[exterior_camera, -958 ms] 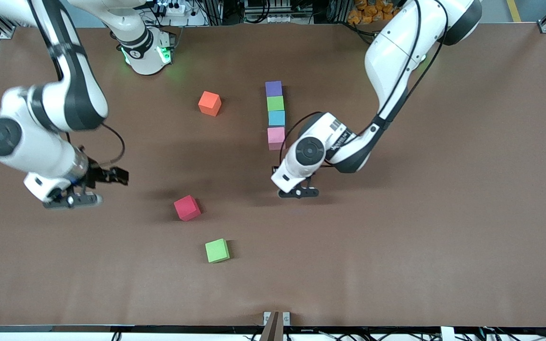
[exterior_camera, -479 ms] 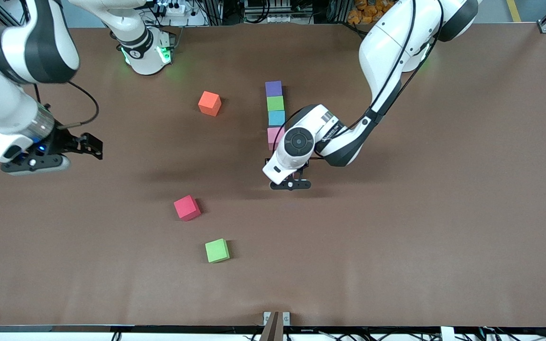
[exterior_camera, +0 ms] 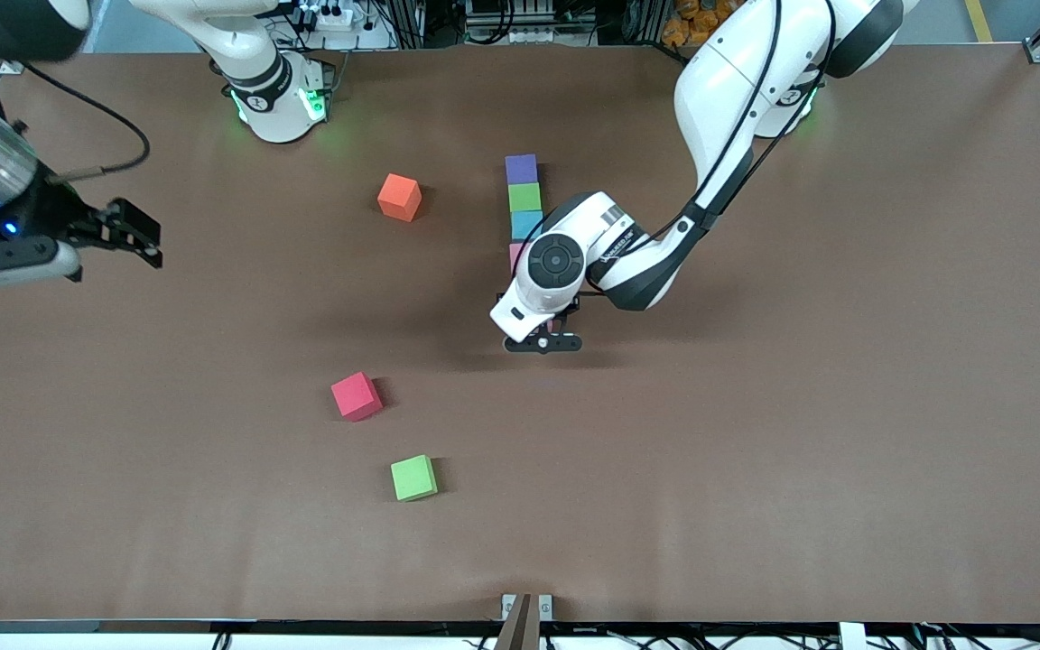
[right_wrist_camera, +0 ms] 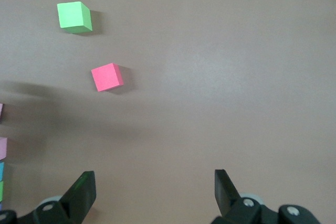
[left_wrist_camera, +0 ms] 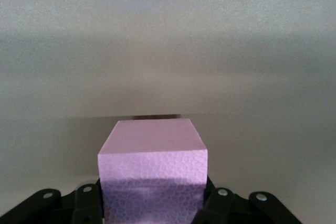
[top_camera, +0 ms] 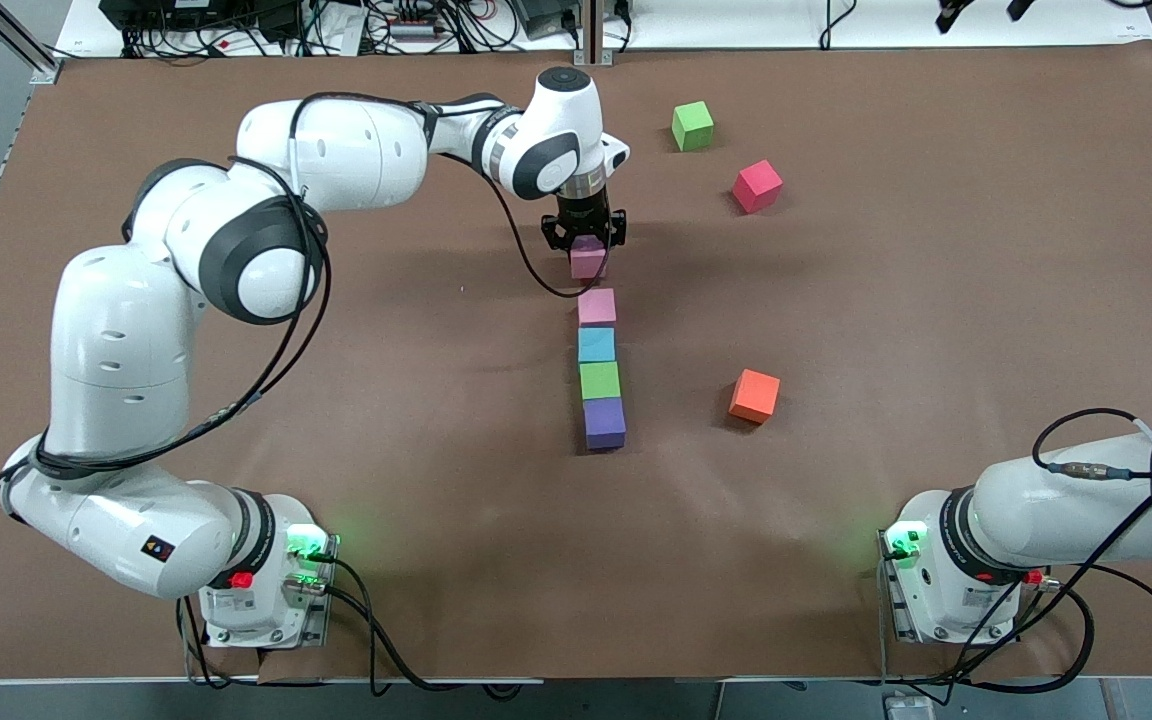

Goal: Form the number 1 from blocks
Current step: 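Lower the pink cube at the line's end with the left gripper and open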

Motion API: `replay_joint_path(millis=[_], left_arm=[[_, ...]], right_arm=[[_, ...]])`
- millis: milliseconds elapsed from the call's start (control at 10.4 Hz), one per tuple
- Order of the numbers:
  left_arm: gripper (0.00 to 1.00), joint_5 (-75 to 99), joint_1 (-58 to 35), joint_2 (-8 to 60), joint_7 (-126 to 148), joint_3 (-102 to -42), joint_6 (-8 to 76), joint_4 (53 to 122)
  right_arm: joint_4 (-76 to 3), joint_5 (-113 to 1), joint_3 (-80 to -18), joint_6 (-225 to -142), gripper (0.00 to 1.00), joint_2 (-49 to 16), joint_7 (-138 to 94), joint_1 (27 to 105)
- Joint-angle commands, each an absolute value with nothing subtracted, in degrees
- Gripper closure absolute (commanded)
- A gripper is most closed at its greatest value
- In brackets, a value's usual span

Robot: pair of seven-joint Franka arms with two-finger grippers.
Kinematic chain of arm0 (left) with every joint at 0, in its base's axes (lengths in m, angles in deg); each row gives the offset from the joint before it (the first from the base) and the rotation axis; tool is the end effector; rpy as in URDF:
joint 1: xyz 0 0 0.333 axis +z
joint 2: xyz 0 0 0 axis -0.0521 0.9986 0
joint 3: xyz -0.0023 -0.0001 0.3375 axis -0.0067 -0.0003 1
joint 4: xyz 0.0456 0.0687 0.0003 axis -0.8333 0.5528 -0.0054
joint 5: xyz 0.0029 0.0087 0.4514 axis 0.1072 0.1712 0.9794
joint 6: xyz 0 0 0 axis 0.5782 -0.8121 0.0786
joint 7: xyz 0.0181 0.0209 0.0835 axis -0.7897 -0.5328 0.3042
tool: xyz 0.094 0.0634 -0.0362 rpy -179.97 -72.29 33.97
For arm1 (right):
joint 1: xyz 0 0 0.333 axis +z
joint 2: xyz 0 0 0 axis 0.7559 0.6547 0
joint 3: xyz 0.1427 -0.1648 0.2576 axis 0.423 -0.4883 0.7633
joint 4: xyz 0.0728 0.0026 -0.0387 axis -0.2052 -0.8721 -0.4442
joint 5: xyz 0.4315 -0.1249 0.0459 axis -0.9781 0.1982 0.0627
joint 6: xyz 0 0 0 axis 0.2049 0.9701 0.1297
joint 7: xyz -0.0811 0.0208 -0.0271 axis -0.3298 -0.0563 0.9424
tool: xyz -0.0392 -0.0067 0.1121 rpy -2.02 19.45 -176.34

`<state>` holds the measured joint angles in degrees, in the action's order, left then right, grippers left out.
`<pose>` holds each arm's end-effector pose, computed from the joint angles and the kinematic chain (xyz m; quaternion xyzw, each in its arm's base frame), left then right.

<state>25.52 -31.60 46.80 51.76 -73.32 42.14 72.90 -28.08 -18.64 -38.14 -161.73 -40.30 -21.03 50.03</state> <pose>0.5420 -0.5481 0.1758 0.9948 0.0120 -0.0917 0.0434 0.6172 0.0668 0.6352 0.9957 0.0884 0.0264 0.0024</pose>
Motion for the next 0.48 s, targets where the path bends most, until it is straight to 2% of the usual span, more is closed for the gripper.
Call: replay_joint_path(millis=[0,383], left_arm=[[1.00,25.25,-32.69,46.88,53.61,-73.06,41.99,73.02],[1.00,25.34,-33.22,47.49,53.61,-73.06,42.52,73.02]], right_arm=[[-21.42,-18.61,-38.43,-154.32,0.00,-38.93,-22.04,49.28],[-21.05,-15.43,-38.60,-153.68,0.00,-39.10,-28.29,48.41]])
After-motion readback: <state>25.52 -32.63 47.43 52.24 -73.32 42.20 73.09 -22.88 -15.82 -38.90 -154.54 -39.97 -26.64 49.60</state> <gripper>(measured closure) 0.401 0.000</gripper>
